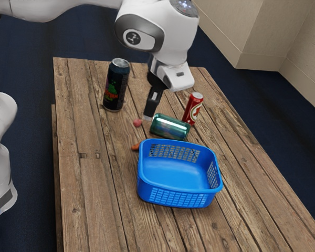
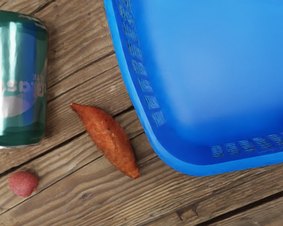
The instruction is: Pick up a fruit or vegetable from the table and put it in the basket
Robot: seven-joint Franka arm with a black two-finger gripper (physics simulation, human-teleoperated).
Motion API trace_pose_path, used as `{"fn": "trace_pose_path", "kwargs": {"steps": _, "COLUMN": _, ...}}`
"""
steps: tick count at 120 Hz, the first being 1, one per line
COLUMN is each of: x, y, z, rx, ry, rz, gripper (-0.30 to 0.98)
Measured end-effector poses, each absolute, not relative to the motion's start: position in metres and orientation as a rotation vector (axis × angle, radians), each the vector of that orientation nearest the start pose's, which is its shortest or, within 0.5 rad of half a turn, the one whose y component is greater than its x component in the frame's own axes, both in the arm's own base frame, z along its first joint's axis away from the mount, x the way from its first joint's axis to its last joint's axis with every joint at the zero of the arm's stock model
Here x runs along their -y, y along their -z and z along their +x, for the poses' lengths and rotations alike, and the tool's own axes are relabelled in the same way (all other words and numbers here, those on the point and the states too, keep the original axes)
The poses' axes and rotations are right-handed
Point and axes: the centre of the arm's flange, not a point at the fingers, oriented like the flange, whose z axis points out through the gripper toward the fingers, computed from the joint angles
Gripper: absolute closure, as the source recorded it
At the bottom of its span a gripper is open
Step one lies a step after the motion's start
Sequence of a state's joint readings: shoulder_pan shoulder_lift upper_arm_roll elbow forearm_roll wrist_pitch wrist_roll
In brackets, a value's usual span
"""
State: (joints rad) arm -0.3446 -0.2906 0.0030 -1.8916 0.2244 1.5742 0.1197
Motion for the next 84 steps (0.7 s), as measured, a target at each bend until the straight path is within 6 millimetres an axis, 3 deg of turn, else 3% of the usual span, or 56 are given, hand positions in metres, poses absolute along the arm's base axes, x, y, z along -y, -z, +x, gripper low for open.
{"fn": "trace_pose_path", "kwargs": {"steps": 10, "x": 0.126, "y": -0.622, "z": 0.447, "rx": -0.601, "ry": 0.017, "rz": -2.832, "gripper": 0.00}}
{"fn": "trace_pose_path", "kwargs": {"steps": 14, "x": 0.112, "y": -0.611, "z": 0.454, "rx": -0.565, "ry": 0.014, "rz": -2.830, "gripper": 0.00}}
{"fn": "trace_pose_path", "kwargs": {"steps": 17, "x": 0.088, "y": -0.595, "z": 0.463, "rx": -0.517, "ry": 0.001, "rz": -2.843, "gripper": 0.00}}
{"fn": "trace_pose_path", "kwargs": {"steps": 23, "x": -0.004, "y": -0.545, "z": 0.485, "rx": -0.353, "ry": -0.059, "rz": -2.986, "gripper": 0.00}}
{"fn": "trace_pose_path", "kwargs": {"steps": 27, "x": -0.049, "y": -0.523, "z": 0.491, "rx": -0.299, "ry": -0.064, "rz": -3.016, "gripper": 0.00}}
{"fn": "trace_pose_path", "kwargs": {"steps": 32, "x": -0.082, "y": -0.506, "z": 0.495, "rx": -0.317, "ry": -0.057, "rz": -3.000, "gripper": 0.00}}
{"fn": "trace_pose_path", "kwargs": {"steps": 39, "x": -0.111, "y": -0.484, "z": 0.497, "rx": -0.380, "ry": -0.057, "rz": -2.977, "gripper": 0.00}}
{"fn": "trace_pose_path", "kwargs": {"steps": 48, "x": -0.120, "y": -0.474, "z": 0.502, "rx": -0.511, "ry": -0.023, "rz": -2.936, "gripper": 0.00}}
{"fn": "trace_pose_path", "kwargs": {"steps": 66, "x": -0.104, "y": -0.476, "z": 0.513, "rx": -0.763, "ry": 0.078, "rz": -2.891, "gripper": 0.00}}
{"fn": "trace_pose_path", "kwargs": {"steps": 84, "x": -0.098, "y": -0.465, "z": 0.513, "rx": -0.916, "ry": 0.123, "rz": -2.884, "gripper": 0.00}}
